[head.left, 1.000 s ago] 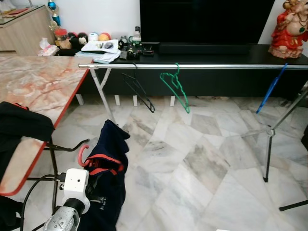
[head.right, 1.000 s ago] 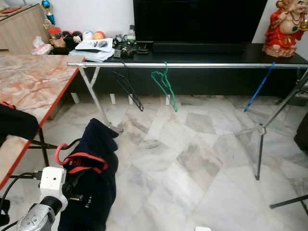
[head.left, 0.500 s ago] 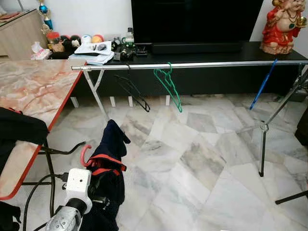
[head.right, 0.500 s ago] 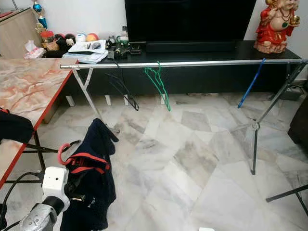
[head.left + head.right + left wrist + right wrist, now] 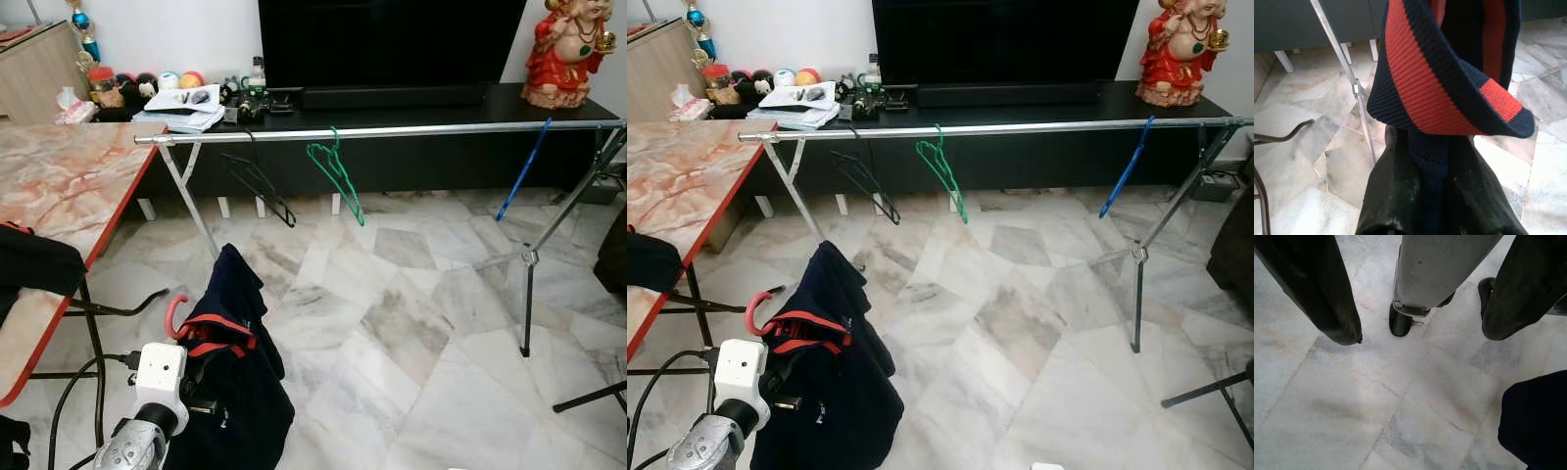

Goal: Hang hanger

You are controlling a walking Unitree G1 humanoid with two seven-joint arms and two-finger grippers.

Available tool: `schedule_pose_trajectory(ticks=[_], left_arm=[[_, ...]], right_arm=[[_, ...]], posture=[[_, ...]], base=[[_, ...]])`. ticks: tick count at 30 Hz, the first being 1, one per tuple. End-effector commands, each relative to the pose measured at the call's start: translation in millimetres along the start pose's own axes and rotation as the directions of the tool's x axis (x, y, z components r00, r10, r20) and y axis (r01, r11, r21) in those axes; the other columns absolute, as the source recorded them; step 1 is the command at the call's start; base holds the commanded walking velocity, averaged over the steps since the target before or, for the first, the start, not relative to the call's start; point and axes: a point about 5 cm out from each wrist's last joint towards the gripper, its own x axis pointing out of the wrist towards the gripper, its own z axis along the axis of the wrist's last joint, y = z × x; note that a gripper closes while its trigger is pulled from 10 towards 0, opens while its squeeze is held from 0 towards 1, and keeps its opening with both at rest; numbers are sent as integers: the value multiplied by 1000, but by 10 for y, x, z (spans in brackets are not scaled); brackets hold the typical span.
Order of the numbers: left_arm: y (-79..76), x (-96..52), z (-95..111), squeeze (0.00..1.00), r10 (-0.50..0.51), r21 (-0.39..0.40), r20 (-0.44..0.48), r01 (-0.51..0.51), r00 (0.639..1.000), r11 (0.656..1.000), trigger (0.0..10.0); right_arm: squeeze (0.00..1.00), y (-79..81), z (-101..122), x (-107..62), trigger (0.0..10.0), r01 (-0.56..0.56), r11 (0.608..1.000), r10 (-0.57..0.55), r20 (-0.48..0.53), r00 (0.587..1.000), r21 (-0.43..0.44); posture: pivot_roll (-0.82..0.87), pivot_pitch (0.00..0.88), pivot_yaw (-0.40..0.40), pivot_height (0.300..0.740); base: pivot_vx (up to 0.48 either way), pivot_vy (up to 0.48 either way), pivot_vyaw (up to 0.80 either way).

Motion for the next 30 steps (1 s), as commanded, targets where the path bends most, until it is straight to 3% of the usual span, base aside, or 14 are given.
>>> schedule_pose_trajectory(ticks=[1, 30], left_arm=[[18, 4, 103, 0, 6, 7, 53, -6, 999, 1000, 10000], [13, 23, 107, 0, 3, 5, 57, -3, 998, 1000, 10000]], right_arm=[[0, 7, -35, -5, 10000, 2, 1000, -2, -11, 1000, 6], [0, 3, -36, -6, 10000, 1, 1000, -1, -11, 1000, -1]], posture=[[85, 59, 43, 740], [81, 44, 42, 740]], base=[[-251, 0, 0], [-289, 0, 0]])
